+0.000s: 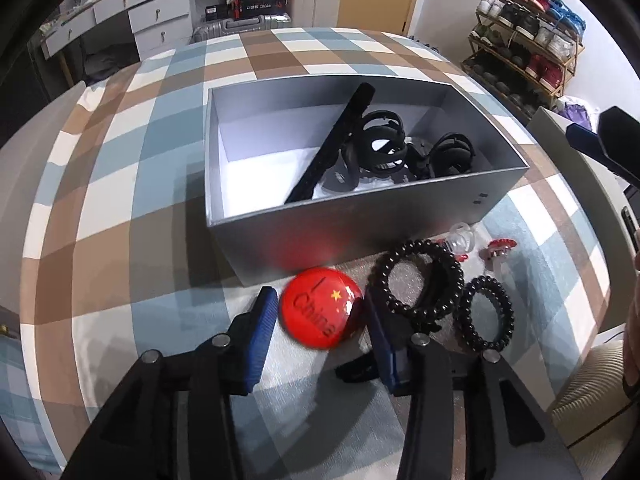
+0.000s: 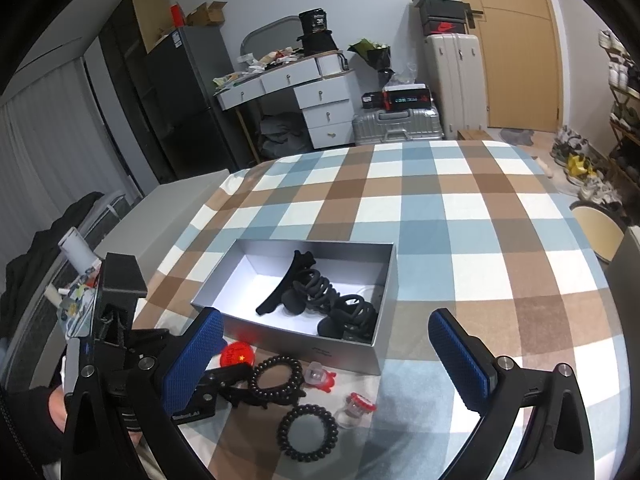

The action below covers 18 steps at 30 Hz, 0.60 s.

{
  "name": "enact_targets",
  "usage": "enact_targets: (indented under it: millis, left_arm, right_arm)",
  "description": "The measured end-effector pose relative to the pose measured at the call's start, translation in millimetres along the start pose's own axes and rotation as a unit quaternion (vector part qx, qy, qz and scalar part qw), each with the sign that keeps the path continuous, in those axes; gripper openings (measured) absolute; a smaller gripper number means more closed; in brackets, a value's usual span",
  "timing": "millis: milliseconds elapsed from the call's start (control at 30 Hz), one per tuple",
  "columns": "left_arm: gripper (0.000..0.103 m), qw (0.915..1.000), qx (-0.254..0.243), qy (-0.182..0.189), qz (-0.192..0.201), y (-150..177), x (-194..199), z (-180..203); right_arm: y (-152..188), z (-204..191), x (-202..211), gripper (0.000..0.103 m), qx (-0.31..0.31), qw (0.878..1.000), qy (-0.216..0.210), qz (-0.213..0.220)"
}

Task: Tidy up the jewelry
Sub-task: 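Close the left gripper around the red badge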

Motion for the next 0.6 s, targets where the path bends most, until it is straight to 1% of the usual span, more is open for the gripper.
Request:
enact_targets:
  millis: [100, 167, 233, 400, 467, 500, 567, 600]
  left_arm:
    - [0.039, 1.0000, 0.003, -0.002, 0.006, 1, 0, -2]
    - [0.036, 0.9999, -0.007, -0.012, 0.004, 2, 0, 0]
    - [0.036, 0.9996, -0.018, -0.022, 0.004, 2, 1, 3]
    - [0.035, 0.9987, -0.033, -0.039, -0.005, 4, 3, 8]
    - [0.035, 0.9983, -0.038, -0.045, -0.007, 5, 4, 9]
    - [0.033, 0.9983, -0.037, -0.044, -0.007, 5, 6, 8]
    - [0.017, 0.9983, -0.034, -0.048, 0.001, 4, 12, 6]
    - [0.015, 0.9986, -0.029, -0.044, 0.003, 4, 15, 4]
  right_arm:
    - [0, 0, 0, 0.103, 0.000, 1.000, 0.001, -0.001]
    - [0, 0, -1, 0.103, 0.000, 1.000, 0.002, -0.003]
    - [1, 1, -1, 0.103, 0.002, 1.000, 0.007, -0.004]
    - [1, 9, 3, 0.103, -0.004, 0.999, 0.032, -0.003]
    - [5, 17, 3, 0.103, -0.016, 0.999, 0.042, -0.014]
    - [7, 20, 3, 0.103, -0.022, 0.999, 0.045, -0.021]
    - [12, 26, 0, 0.103, -0.035, 0.997, 0.051, -0.040]
    - [15, 30, -2, 0.103, -0.044, 0.996, 0.055, -0.051]
Point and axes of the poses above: each gripper's, at about its wrist camera, not at the fingertips, and x roughly against the way its jaws point, z to its right, y to its underside, the point moved 1 cm from there along -x, roughly the way its jaws point, and after that the axes turned 11 degrees about -x, right-handed, at the moved point
